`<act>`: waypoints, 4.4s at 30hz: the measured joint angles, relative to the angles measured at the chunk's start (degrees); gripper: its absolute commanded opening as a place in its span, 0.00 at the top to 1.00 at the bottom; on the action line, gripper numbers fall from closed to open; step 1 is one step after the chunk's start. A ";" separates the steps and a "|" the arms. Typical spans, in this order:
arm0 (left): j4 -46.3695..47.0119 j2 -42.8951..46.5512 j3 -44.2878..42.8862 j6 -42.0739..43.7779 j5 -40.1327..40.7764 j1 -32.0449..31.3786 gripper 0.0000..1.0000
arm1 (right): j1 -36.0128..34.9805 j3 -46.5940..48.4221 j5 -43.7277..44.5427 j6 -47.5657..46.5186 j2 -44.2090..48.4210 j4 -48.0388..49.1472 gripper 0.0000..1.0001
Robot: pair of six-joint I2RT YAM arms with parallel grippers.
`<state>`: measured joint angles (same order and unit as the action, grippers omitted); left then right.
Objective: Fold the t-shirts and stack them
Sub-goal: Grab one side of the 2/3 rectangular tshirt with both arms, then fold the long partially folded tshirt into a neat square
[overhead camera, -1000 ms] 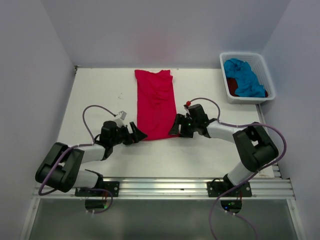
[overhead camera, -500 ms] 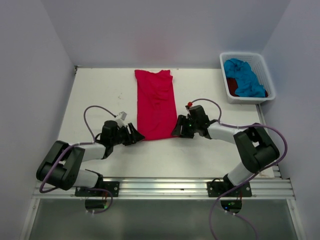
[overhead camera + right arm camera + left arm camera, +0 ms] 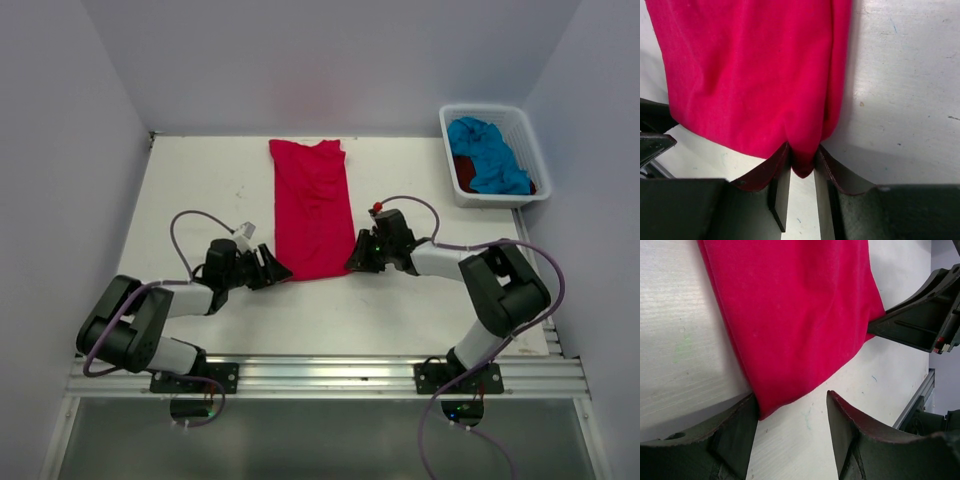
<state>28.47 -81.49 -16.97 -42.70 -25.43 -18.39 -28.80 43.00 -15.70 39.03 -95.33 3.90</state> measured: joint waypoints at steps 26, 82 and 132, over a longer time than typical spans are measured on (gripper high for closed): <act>-7.15 2.56 -0.02 -0.66 2.54 -0.04 1.00 | -0.20 -1.99 1.36 -0.42 2.03 -0.46 1.00; -50.01 -16.31 -55.12 9.42 13.00 2.49 1.00 | -5.42 46.53 26.40 -14.78 -11.54 -34.64 1.00; -21.22 -46.27 -72.63 12.09 -14.78 6.75 1.00 | 3.45 61.53 13.11 -15.67 -29.73 -23.85 1.00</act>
<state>7.25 -127.76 -89.60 -30.61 -40.21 -11.64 -25.34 104.53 -2.59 23.35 -125.05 -19.94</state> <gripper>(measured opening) 0.005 0.010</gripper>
